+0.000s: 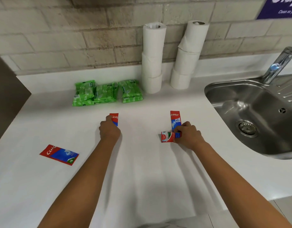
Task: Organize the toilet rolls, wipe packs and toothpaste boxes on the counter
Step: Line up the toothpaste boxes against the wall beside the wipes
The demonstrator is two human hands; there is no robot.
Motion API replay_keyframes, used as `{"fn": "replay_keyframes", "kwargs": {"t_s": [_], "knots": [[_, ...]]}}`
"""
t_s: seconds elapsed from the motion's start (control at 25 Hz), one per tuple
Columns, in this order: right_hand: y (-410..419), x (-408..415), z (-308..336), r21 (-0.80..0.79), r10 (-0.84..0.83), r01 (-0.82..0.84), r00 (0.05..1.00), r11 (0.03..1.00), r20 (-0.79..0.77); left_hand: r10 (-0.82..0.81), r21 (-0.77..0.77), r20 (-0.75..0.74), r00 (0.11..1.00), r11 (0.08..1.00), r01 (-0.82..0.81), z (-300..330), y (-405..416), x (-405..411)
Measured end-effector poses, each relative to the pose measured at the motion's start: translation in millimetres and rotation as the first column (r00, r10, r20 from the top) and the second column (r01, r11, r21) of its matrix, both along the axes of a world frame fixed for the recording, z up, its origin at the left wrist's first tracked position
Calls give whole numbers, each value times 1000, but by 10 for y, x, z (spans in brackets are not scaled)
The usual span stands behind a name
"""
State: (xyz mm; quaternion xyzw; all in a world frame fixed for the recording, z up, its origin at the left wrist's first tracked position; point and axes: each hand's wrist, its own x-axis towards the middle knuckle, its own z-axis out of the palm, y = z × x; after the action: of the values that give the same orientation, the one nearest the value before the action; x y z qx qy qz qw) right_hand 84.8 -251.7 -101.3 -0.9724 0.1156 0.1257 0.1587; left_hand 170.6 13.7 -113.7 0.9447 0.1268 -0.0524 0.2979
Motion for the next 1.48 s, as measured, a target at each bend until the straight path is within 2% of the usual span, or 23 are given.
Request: {"fn": "replay_keyframes", "kwargs": {"t_s": [0.08, 0.24, 0.36, 0.56, 0.68, 0.8, 0.88, 0.96, 1.2, 1.36, 1.48], "knots": [[-28, 16, 6, 43, -2, 3, 1000, 999, -24, 30, -82, -27, 999, 996, -32, 37, 26, 20], [-46, 39, -23, 59, 3, 1, 998, 998, -67, 56, -80, -86, 995, 995, -63, 136, 48, 35], [-43, 23, -65, 95, -52, 55, 998, 994, -39, 40, -73, -50, 998, 996, -44, 111, 68, -19], [33, -142, -70, 66, -13, 7, 996, 998, 93, 48, -144, 47, 998, 989, -40, 50, 63, -201], [127, -190, -49, 215, -16, -42, 965, 976, 262, 66, -230, 85, 994, 972, -45, 47, 31, -329], [393, -124, -31, 364, 3, -137, 938, 921, 347, 112, -423, 65, 992, 903, -75, 90, 115, -402], [626, -49, -21, 375, 39, -189, 927, 908, 373, 174, -566, 46, 984, 816, -118, 167, 247, -407], [839, 38, -15, 372, 83, -237, 919, 897, 385, 216, -643, 51, 975, 754, -134, 254, 402, -394], [1662, 407, 79, 399, 126, -307, 900, 864, 418, 217, -547, 180, 959, 833, -86, 392, 1201, -258], [2152, 569, 68, 438, 118, -314, 901, 843, 418, 209, -434, 203, 957, 895, -104, 368, 1730, -67], [2423, 661, 7, 462, 99, -295, 910, 836, 402, 194, -385, 159, 968, 915, -120, 328, 2083, 238]]}}
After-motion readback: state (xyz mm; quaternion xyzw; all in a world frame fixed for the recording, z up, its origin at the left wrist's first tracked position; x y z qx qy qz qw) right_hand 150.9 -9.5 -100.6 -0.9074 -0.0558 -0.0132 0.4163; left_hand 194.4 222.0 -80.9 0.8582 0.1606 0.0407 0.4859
